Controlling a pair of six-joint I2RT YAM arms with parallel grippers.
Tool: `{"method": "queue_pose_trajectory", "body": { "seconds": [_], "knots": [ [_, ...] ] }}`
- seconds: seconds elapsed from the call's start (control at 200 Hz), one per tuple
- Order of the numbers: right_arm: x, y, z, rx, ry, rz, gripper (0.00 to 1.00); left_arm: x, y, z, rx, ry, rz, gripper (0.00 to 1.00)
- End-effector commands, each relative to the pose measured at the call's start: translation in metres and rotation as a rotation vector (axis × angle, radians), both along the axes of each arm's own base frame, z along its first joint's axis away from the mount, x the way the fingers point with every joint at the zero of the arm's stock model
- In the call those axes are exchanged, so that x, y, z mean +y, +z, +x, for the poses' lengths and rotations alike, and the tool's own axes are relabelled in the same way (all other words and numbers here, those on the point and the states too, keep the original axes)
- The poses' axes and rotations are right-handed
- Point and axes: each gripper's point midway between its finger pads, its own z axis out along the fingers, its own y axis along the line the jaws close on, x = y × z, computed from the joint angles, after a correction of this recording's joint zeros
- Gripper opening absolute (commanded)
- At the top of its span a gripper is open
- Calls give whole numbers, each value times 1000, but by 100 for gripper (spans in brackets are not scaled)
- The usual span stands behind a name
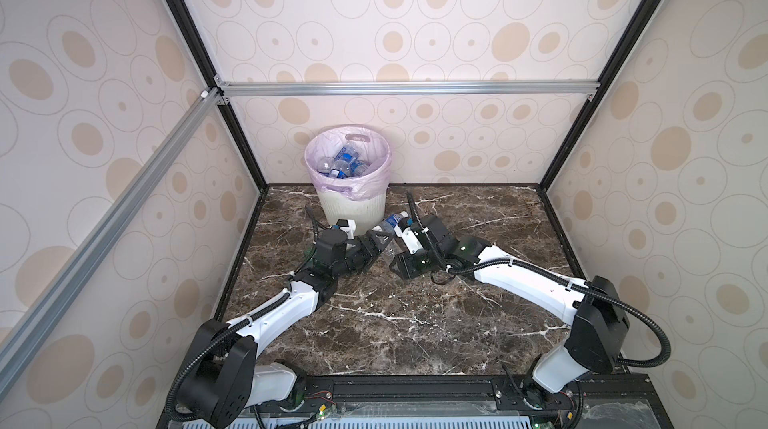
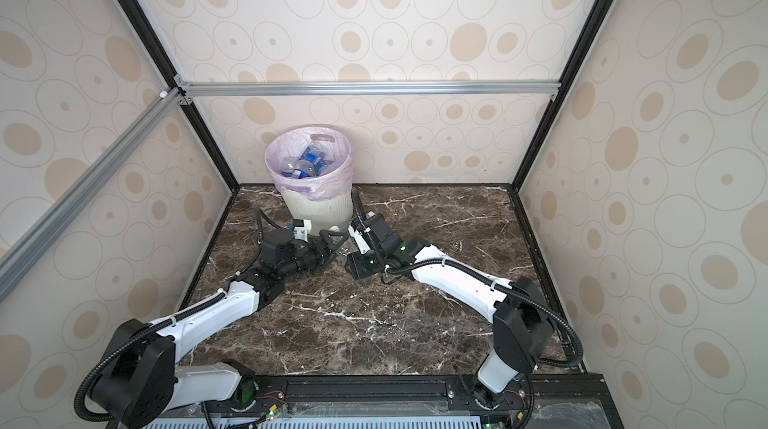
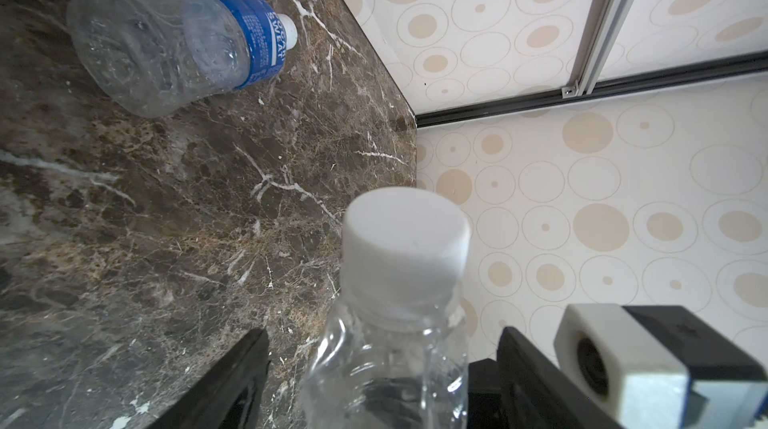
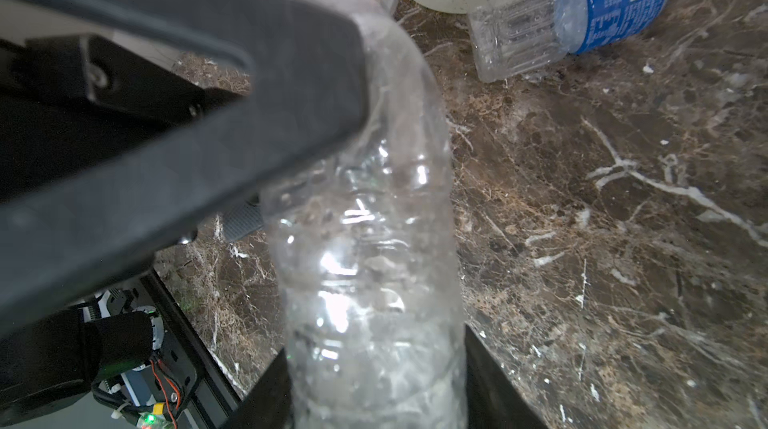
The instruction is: Throw the plastic bottles in the bin
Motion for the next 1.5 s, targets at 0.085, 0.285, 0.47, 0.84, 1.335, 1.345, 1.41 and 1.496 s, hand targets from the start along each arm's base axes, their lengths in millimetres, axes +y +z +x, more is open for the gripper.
{"method": "queue_pose_trajectory", "body": {
  "seconds": [0.085, 0.285, 0.47, 0.84, 1.335, 1.345, 1.41, 1.496],
  "knots": [
    [11, 20, 6, -18, -4, 51, 53, -12, 29, 6, -68, -13, -42, 74],
    [16, 24, 7, -13, 1, 76, 55, -14, 28, 7, -68, -9, -46, 58],
    [11, 30, 4, -26, 5, 69, 61, -11, 28, 9, -68, 8, -31, 54],
    [-10, 78, -4, -153, 4, 112, 88, 27, 68, 34, -139, 103, 33, 50],
    [-38, 141, 11, -339, -97, 193, 100, 88, 245, 74, -486, 269, 26, 47],
    [-39, 141, 11, -340, -98, 193, 100, 89, 247, 75, -491, 271, 28, 47],
    [-39, 144, 13, -347, -102, 187, 100, 93, 272, 76, -543, 287, 30, 47],
    [-40, 145, 15, -350, -104, 189, 100, 97, 300, 76, -604, 299, 29, 47]
  ]
}}
